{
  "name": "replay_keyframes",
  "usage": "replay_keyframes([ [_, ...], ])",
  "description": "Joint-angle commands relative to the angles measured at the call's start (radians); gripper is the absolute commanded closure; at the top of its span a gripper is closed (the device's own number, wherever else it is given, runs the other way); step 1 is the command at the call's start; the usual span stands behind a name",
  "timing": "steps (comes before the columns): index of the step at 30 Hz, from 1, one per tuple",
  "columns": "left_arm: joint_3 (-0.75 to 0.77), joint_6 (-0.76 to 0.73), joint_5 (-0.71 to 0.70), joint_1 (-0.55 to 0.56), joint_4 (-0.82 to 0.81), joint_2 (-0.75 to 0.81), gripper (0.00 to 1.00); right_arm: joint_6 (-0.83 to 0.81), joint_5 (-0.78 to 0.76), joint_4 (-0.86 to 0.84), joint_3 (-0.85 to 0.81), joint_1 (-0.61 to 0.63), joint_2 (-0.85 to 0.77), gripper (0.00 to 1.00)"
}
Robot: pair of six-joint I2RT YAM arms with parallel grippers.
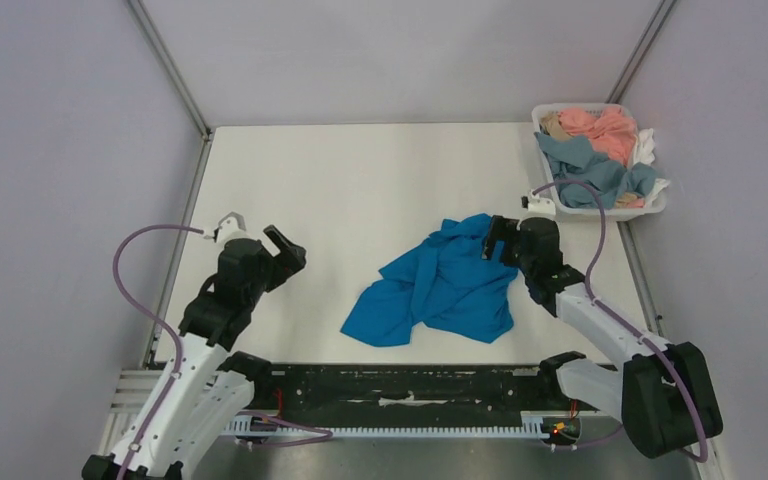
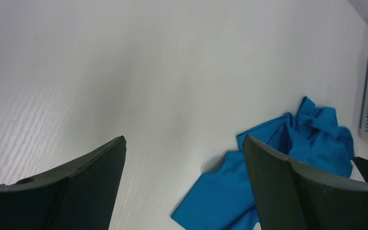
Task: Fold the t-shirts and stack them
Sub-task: Move the tshirt to the center of the board, then flatten out the tshirt
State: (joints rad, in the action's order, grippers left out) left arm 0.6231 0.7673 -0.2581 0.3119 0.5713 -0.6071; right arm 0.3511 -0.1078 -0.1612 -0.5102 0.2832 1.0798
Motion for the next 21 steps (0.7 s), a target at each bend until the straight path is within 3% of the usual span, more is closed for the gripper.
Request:
replay_keyframes([
  [1,-0.022,0.034,0.185,0.008,-0.001,-0.101,0.05,-0.072,-0.286,0.159,-0.040,-0.005,-0.058,0.02],
  [4,-0.058,0.025,0.303,0.074,-0.098,-0.210,0.07,-0.085,-0.267,0.159,-0.030,-0.004,-0.124,0.02],
  [9,-0.014,0.010,0.172,0.358,-0.111,-0.448,0.07,-0.160,-0.025,0.112,-0.020,-0.004,-0.183,0.02],
  [11,0.001,0.013,0.164,0.415,-0.118,-0.546,0.10,-0.240,0.138,0.072,-0.029,-0.002,-0.169,0.02],
  [14,0.035,0.006,0.126,0.489,-0.106,-0.669,0.12,-0.295,0.255,0.040,-0.060,0.012,-0.122,0.02],
  [21,0.036,0.022,0.144,0.552,-0.160,-0.806,0.15,-0.342,0.177,0.038,-0.134,0.099,0.005,0.02],
])
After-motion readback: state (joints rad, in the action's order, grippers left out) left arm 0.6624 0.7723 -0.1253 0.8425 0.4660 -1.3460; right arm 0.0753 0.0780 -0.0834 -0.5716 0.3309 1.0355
